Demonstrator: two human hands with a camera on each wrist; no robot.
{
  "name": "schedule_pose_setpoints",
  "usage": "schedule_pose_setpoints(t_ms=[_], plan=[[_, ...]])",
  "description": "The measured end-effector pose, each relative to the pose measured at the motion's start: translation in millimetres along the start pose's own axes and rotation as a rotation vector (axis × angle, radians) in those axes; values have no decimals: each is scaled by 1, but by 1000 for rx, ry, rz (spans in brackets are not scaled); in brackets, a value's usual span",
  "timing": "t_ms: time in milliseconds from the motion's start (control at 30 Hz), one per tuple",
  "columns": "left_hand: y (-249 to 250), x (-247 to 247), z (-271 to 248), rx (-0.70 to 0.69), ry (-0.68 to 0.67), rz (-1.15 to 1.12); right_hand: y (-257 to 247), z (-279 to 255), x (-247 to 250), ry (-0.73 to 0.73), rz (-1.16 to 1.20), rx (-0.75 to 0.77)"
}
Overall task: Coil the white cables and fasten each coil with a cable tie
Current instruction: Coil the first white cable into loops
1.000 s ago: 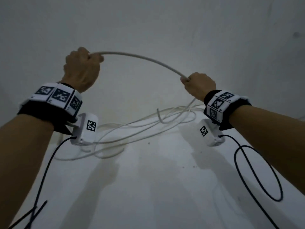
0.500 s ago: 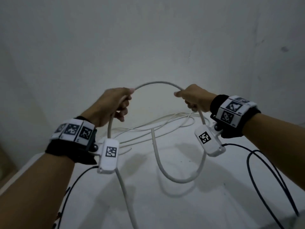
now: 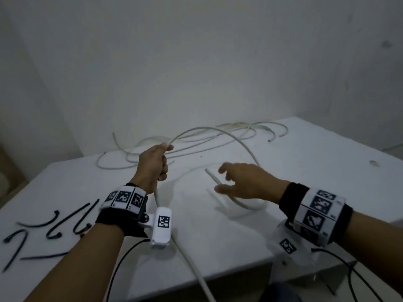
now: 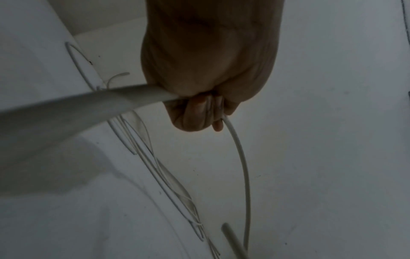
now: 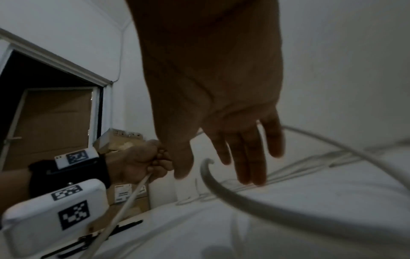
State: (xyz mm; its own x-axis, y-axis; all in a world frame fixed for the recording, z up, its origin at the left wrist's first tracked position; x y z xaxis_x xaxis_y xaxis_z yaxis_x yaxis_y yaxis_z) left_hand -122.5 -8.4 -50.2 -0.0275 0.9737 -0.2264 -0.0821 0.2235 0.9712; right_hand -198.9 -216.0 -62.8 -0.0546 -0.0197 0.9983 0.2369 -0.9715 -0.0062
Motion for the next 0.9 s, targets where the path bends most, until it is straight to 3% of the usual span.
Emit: schedule_pose_setpoints(t_ms=[67, 100, 267, 500, 667, 833, 900], plan=[[-8, 9, -7, 37, 21, -7, -11, -7, -40, -292, -44, 24], [-10, 14, -10, 64, 33, -1, -14, -7, -47, -302, -101, 36], [-3, 28, -14, 181, -61, 246, -25, -6, -53, -209, -180, 96], [22, 0, -8, 101, -225, 687, -35, -8, -53, -254, -158, 206], [13, -25, -4, 3, -295, 728, -47, -9, -40, -188, -96, 207], [-11, -31, -29, 129, -374, 556, -44, -4, -24, -30, 188, 36], [-4, -32, -35, 30, -375, 593, -50, -7, -26, 0, 264, 12]])
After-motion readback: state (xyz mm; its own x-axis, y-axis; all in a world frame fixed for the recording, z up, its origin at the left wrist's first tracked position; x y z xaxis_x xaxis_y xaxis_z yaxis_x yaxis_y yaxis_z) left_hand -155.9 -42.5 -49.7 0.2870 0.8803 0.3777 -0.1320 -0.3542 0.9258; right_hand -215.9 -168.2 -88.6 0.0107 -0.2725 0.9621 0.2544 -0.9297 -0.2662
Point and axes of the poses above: each hand's wrist, its own z-axis towards the middle knuckle, its own x-axis out of the back of the hand, y = z × x, the point moved 8 cm from there along z, towards the middle knuckle, and after that the axes turned 14 degrees about -z, right-handed, at the moved point
